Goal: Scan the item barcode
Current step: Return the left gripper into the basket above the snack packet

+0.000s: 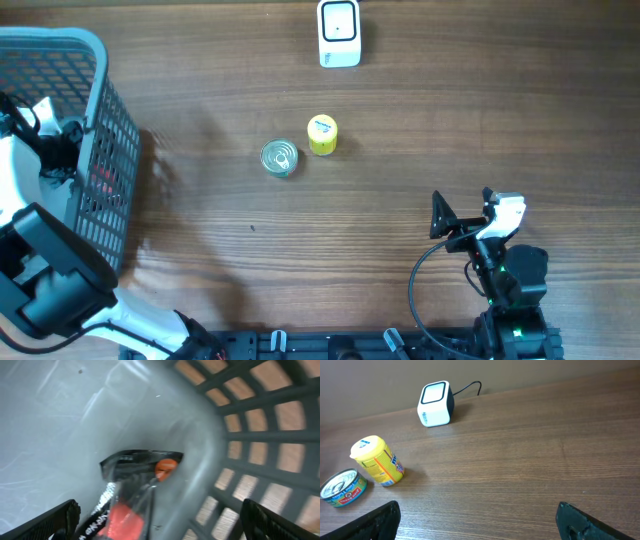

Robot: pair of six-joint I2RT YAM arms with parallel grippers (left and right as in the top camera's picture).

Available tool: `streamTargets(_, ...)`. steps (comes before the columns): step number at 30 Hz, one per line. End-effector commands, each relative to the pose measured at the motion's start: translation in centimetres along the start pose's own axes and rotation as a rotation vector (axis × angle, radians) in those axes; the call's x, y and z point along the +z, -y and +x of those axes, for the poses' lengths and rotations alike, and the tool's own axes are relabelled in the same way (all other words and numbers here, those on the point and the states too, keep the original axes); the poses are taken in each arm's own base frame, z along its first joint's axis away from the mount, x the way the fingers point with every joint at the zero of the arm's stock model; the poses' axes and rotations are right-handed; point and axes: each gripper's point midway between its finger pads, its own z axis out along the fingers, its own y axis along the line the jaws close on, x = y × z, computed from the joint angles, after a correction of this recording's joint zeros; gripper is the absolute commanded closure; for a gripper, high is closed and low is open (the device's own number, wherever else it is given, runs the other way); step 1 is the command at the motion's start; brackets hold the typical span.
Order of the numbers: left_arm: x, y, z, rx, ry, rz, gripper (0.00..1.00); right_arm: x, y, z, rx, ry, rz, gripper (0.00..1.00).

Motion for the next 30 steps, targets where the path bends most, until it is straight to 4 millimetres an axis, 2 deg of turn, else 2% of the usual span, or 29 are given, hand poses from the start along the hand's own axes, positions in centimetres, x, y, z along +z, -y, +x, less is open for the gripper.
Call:
streamTargets(1,0.5,-1.1,0.5,0.015,-0.024,-0.044,0.0,0.0,0.1,-0.1,0.009,0.005,0.004,0.0)
streamTargets(6,0.6,-1.0,1.3,0.036,-0.057,-0.04,0.1,0.0,0.1,-0.1,0.008,0.005,0.005,0.0)
streamTargets(14,2.0,-1.3,3.1,0.019,-0.106,-0.037,0.14,0.0,0.1,-0.2,0.008,0.008,0.004,0.0)
streamTargets(18,2.3,-1.4,3.2,0.017,-0.113,-0.036,0.16,0.0,0.1,-0.2,0.008,0.008,0.004,0.0)
streamTargets(19,2.3,-1.4,3.2,0.017,-0.11,-0.036,0.18,0.0,0.1,-0.2,0.008,0.008,0.004,0.0)
streamTargets(21,2.4,-1.4,3.1,0.018,-0.107,-0.036,0.29,0.0,0.1,-0.2,0.008,0.008,0.004,0.0)
streamTargets(30,2.8,-1.4,3.2,0.017,-0.112,-0.029,0.4,0.0,0.1,-0.2,0.008,0.008,0.004,0.0)
